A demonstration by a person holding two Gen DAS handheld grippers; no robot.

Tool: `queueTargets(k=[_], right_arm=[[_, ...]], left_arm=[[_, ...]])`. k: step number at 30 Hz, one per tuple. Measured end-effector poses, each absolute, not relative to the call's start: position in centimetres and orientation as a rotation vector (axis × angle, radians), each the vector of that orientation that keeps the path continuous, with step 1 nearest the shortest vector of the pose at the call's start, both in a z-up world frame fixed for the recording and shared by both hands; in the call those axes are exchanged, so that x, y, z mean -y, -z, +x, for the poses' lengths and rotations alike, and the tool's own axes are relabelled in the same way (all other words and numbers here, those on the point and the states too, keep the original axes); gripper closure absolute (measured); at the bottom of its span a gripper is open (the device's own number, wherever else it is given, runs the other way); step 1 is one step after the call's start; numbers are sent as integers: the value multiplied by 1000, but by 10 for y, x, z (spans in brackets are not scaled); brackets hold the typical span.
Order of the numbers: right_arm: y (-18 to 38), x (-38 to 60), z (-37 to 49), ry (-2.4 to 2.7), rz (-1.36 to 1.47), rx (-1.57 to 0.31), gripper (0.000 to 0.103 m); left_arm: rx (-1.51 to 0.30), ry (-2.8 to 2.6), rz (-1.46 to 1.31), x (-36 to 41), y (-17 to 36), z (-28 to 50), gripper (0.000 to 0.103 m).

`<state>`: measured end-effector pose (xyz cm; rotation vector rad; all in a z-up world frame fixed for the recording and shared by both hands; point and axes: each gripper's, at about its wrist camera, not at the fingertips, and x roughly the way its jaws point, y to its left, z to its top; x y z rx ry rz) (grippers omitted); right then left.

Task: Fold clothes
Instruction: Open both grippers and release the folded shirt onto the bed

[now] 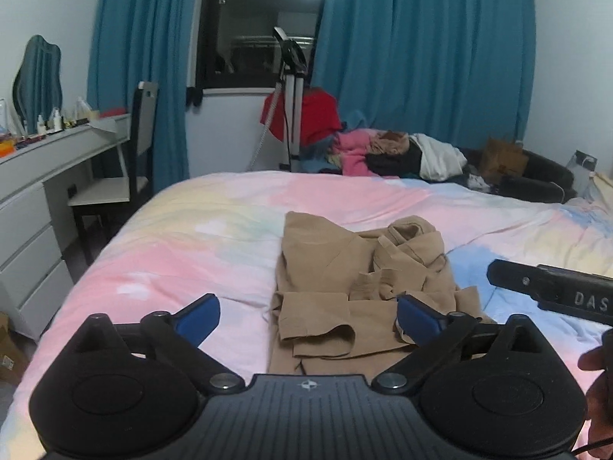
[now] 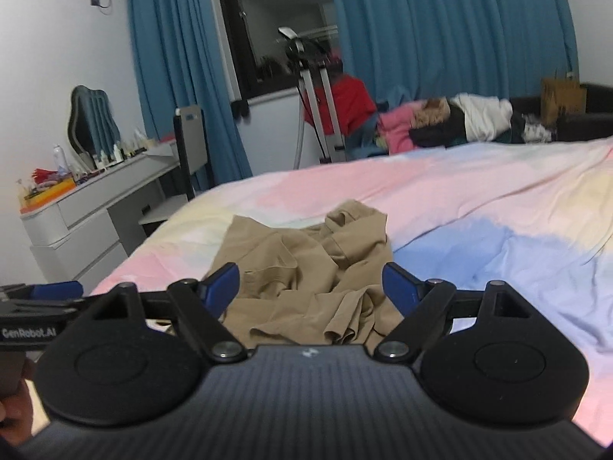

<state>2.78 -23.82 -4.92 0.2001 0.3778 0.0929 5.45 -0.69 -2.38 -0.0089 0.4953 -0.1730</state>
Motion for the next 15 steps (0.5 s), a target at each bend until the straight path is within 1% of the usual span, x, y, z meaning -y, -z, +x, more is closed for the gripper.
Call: queueTargets(k=[3,7,12,15], right_arm=[[47,236,16,-82,174,-366,20],[46,235,10,-65,149,-351,20],[46,233,9,-47,130,-342,20],[47,235,10,-41,137,-344,20]], left_arm=[[-547,208,-80,2,19,47,1],[-712,279,-242,-6,27,45,2],[-922,290,-405,-9,62,43,4],[-1015,288,-515,-16,84,47,7]])
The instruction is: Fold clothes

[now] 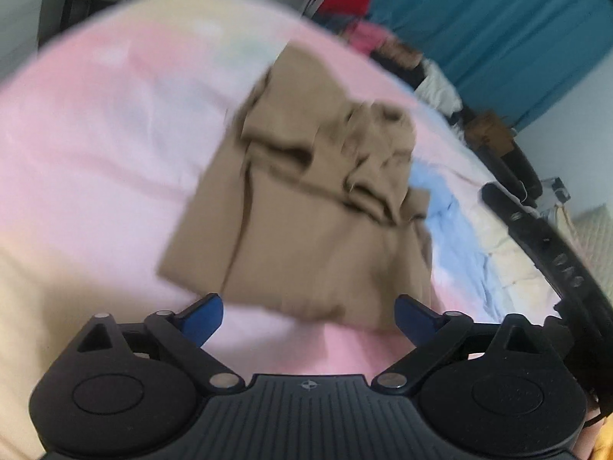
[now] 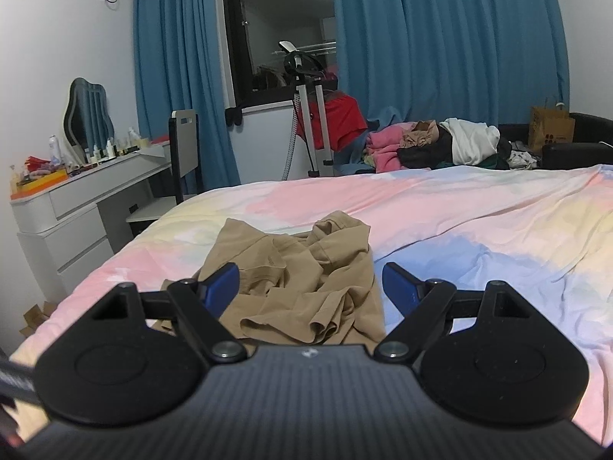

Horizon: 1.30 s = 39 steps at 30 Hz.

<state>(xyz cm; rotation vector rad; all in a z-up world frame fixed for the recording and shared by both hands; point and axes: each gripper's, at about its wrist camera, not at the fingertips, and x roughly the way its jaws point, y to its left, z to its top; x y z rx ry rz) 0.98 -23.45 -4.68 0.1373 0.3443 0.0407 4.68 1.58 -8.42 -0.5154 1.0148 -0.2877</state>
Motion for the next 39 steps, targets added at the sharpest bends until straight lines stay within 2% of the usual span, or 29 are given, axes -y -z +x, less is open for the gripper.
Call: queueTargets(k=[4,9,12,14,16,17,20,23,27,30,34,39], right_arm=[[47,236,10,-27,147,-341,20],[51,236,15,-37,168,-376,20],[53,234,16,-51,171,-391,20],[54,232,17,-55,167,-395,20],[54,231,17,-59,174,-403,20],[55,231,18,-61,180,-408,20],[57,233,21,-117,247,-448,20],[70,245,32,-281,486,-602,20],[117,255,37,-504,935,-867,20],[145,250,39,-502,1064,-994,18],[168,259,44,-439,1232,-1025,18],[177,280,40,-282,1310,-955,19]], left_arm=[[-1055,248,-687,-31,111,54,11],[-995,197,-830,-51,128,64,24],[-958,162,-873,-57,135,68,38],[-940,140,-880,-60,137,70,56],[-927,127,-879,-62,136,71,64],[-915,126,-880,-62,136,70,73],[-880,128,-862,-61,130,66,85],[-836,141,-857,-60,121,62,88],[-789,163,-878,-62,110,56,89],[-762,173,-897,-64,105,55,91],[-737,182,-913,-66,99,55,92],[-724,186,-930,-68,97,55,92]])
